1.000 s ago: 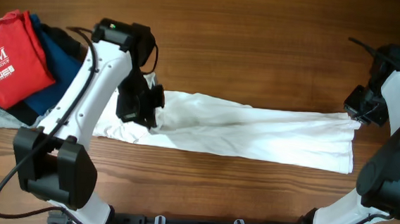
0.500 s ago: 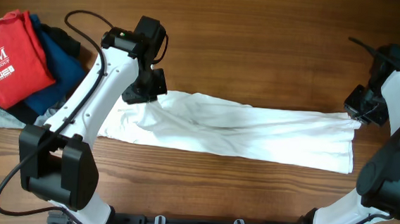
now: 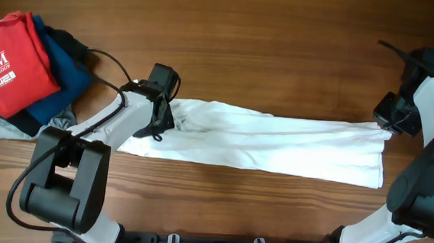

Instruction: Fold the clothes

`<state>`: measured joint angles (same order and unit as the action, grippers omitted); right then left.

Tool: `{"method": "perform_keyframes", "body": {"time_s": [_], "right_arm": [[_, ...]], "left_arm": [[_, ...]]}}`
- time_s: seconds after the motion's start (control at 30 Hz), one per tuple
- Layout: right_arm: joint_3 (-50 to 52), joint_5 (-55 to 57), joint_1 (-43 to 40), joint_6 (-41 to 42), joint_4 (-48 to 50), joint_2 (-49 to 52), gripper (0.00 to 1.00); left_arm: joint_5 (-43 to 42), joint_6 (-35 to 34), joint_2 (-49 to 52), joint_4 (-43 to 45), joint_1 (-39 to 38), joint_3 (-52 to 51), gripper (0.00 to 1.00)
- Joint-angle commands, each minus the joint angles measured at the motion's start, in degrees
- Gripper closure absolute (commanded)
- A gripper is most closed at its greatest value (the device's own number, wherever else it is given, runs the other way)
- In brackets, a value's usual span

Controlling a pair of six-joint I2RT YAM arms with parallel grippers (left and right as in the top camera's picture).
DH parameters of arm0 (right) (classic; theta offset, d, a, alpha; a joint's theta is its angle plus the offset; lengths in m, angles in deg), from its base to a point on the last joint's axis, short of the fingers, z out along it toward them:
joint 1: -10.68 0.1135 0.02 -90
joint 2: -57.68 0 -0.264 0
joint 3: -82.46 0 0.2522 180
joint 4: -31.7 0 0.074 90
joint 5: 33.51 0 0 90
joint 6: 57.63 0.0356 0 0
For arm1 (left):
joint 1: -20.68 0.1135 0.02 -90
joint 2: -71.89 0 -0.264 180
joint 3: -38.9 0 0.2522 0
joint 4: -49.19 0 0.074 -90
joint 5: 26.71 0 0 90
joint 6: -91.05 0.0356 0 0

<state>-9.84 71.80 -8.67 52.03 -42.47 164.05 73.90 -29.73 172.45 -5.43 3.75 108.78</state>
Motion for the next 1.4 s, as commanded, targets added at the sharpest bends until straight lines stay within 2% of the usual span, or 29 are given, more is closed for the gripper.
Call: {"method": "perform_keyframes", "body": {"time_s": [0.0, 0.03, 0.07, 0.27, 0.33, 0.37, 0.4, 0.47, 0.53, 0.57, 0.6, 0.63, 0.7, 0.77, 0.83, 0.87, 0.9, 0.97, 1.13, 1.27, 1.37], "right_arm": [[0.13, 0.74, -0.22, -0.15, 0.17, -1.79, 0.96], [0.13, 0.74, -0.22, -0.2, 0.17, -1.79, 0.96], [0.13, 0.76, -0.24, -0.17, 0.15, -1.79, 0.96], [0.24, 0.83, -0.24, -0.17, 0.39, -1.77, 0.96], [0.24, 0.85, -0.24, -0.17, 0.26, -1.77, 0.92], [0.26, 1.27, -0.24, -0.15, -0.15, -1.75, 0.77], [0.28, 1.49, -0.24, -0.2, -0.76, -1.75, 0.69], [0.28, 1.44, -0.24, -0.15, -1.9, -1.75, 0.64], [0.28, 1.31, -0.24, -1.03, -3.28, -1.75, 0.43], [0.28, -0.79, -0.24, -2.91, -3.8, -1.75, 0.36], [0.31, -4.13, -0.24, -5.42, -4.07, -1.75, 0.34], [0.98, -8.13, -0.24, -8.15, -4.09, -1.75, 0.27], [3.04, -8.96, -0.24, -8.2, -2.95, -1.68, 0.25], [5.62, -8.92, -0.24, -7.61, -2.58, -1.68, 0.27], [7.52, -8.83, -0.24, -7.43, -2.89, -1.68, 0.41], [8.2, -8.7, -0.24, -7.43, -2.91, -1.68, 0.56], [9.16, -7.72, -0.24, -6.29, -2.99, -1.68, 0.96], [9.66, -2.25, -0.24, -1.99, -3.85, -1.68, 0.96], [9.66, 1.64, -0.24, 1.53, -5.49, -1.68, 0.96], [9.66, 7.87, -0.24, 7.82, -10.47, -1.68, 0.96], [9.66, 9.92, -0.24, 9.01, -13.88, -1.68, 0.95]], "left_arm": [[0.44, -3.19, 0.61, -1.77, 1.2, -3.63, 0.87], [0.44, -3.19, 0.61, -1.51, 1.57, -3.63, 0.75], [0.44, -3.17, 0.61, -1.22, 2.19, -3.63, 0.71], [-0.55, -3.13, 0.59, -1.55, 8.04, -3.61, 0.71], [-1.16, -3.15, 0.59, -1.53, 8.31, -3.63, 0.71], [-1.2, -3.13, 0.59, -1.55, 8.31, -3.63, 0.71], [-2.03, -3.13, 0.59, -1.55, 8.31, -3.63, 0.71], [-2.23, -3.13, 0.59, -1.6, 8.31, -3.63, 0.7], [-2.21, -3.13, 0.59, -1.97, 8.31, -3.63, 0.7], [-2.21, -3.13, 0.59, -2.05, 8.31, -3.63, 0.69], [-2.21, -3.13, 0.59, -2.19, 8.31, -3.63, 0.69], [-2.21, -3.13, 0.59, -2.21, 8.31, -3.63, 0.69], [-2.19, -3.13, 0.59, -2.16, 8.31, -3.63, 0.69], [-2.19, -3.1, 0.59, -2.19, 8.31, -3.63, 0.69], [-2.19, -3.08, 0.59, -2.19, 8.31, -3.63, 0.69], [-2.19, -3.06, 0.59, -2.19, 8.31, -3.63, 0.69], [-2.19, -2.89, 0.59, -2.21, 8.31, -3.63, 0.69], [-2.19, -2.89, 0.59, -2.21, 8.31, -3.63, 0.69], [-2.19, -2.67, 0.59, -2.23, 8.31, -3.63, 0.69], [-2.19, -2.67, 0.59, -2.64, 8.31, -3.63, 0.69], [-2.19, -2.67, 0.59, -2.89, 8.31, -3.63, 0.69]]}}
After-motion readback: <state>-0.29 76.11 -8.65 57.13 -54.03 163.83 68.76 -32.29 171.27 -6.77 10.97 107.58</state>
